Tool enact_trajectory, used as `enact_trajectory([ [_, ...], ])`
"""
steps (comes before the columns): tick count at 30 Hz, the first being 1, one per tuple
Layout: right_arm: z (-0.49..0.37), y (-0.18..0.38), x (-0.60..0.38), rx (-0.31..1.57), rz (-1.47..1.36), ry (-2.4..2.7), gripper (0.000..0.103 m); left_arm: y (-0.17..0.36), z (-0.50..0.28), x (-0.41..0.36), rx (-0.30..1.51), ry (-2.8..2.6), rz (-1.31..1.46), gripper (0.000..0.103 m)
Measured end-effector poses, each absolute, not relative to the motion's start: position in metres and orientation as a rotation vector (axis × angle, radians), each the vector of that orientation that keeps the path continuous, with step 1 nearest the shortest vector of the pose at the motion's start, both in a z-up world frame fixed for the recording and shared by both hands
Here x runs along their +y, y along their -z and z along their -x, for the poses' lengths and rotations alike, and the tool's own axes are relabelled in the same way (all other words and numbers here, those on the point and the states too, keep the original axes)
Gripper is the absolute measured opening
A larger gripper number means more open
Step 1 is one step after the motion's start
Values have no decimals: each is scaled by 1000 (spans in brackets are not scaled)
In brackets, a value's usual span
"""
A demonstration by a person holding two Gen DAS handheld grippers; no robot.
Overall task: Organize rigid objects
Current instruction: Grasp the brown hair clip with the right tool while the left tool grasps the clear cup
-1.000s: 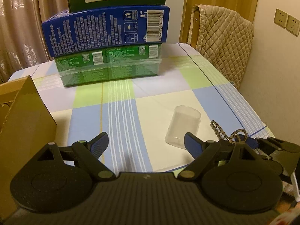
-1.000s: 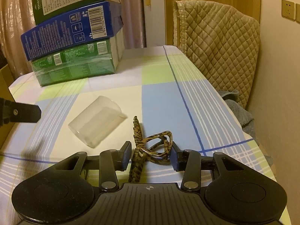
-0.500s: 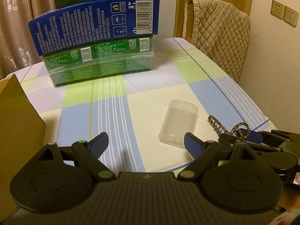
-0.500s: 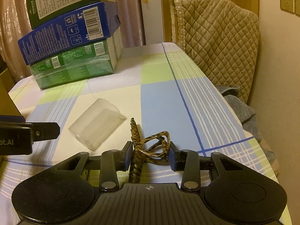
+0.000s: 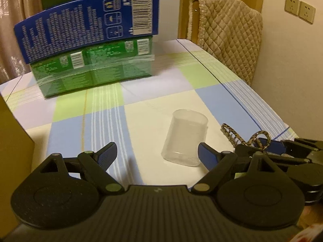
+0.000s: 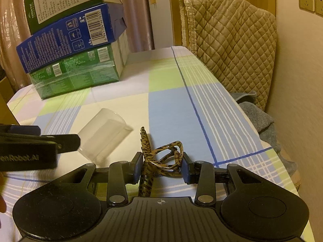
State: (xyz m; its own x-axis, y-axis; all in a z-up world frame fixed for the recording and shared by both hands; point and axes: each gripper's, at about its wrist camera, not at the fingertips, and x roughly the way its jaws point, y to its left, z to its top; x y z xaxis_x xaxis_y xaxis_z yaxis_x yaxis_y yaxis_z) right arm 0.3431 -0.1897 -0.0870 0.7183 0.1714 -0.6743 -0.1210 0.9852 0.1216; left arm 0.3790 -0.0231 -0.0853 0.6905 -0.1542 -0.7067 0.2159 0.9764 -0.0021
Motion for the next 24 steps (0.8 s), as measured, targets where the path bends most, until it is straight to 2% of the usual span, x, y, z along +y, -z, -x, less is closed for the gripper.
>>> enact_trajectory([
  [6,-344,87,-192,750,-80,-155,36,90,-382,-30,767,244,-84,80],
  [8,-344,87,-194,748,-82,-141,36,93,-383,-31,760,254,-88,73],
  [14,-345,87,-205,742,-111,-92,36,101,-388,-36,745,283,-84,62],
  [24,-345,87,-205,741,-116,-96,36,112,-399,-52,759,337,-119,49],
])
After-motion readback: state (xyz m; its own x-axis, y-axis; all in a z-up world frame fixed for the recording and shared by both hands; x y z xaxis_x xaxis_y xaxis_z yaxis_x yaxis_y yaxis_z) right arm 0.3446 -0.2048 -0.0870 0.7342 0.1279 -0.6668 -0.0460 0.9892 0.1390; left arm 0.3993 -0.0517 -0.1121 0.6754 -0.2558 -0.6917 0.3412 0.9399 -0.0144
